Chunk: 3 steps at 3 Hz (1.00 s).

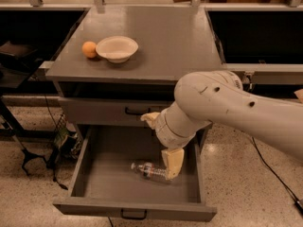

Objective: Pick water bottle from middle drawer and place on counter

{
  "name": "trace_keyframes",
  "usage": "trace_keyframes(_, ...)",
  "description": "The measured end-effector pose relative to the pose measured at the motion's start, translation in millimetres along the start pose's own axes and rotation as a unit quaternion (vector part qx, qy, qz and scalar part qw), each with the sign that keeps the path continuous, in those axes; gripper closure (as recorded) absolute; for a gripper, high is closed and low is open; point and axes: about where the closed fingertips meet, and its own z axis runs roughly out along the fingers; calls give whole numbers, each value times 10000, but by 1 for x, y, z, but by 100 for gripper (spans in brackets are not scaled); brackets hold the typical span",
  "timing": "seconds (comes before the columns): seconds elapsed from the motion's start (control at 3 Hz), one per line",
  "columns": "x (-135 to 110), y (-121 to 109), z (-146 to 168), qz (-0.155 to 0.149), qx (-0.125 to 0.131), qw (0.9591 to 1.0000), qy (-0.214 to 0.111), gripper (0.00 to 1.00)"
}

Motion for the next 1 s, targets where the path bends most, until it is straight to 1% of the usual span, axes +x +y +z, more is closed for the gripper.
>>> trace_keyframes(0.33, 10, 3, 48, -155, -73, 9998, -48, 0)
trace_keyframes(0.67, 32, 14, 92, -210, 47, 9998, 7, 0)
trace_keyframes(1.0, 58, 17, 144, -256, 171, 9995, 21, 0)
